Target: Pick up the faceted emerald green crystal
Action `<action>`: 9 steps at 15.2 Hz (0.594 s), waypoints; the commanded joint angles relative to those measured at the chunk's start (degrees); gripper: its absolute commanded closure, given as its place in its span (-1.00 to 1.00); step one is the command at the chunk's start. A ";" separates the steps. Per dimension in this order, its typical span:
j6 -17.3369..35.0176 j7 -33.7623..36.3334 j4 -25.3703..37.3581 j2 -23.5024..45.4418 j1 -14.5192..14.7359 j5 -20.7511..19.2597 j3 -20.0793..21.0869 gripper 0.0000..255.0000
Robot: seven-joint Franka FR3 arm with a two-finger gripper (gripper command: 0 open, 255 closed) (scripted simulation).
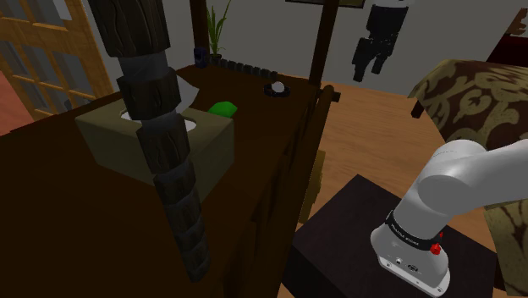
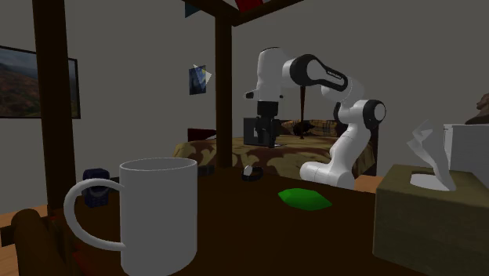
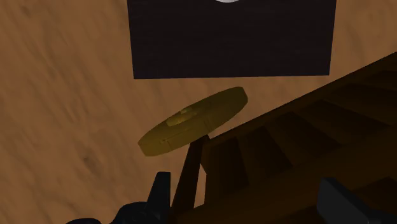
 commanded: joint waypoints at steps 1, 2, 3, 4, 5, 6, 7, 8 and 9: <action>0.00 0.00 0.00 0.00 0.00 0.00 0.00 -1.00; 0.02 2.06 0.25 0.51 0.07 1.12 1.40 -1.00; 0.07 4.11 0.58 1.10 0.11 2.23 2.79 -1.00; 0.15 6.15 0.99 1.78 0.14 3.32 4.19 -1.00; 0.25 8.20 1.47 2.53 0.16 4.38 5.57 -1.00; 0.39 10.24 2.03 3.37 0.17 5.41 6.94 -1.00; 0.54 12.28 2.67 4.28 0.15 6.40 8.31 -1.00; 0.72 14.31 3.39 5.27 0.10 7.35 9.67 -1.00; 0.92 16.36 4.18 6.34 0.07 8.24 11.01 -1.00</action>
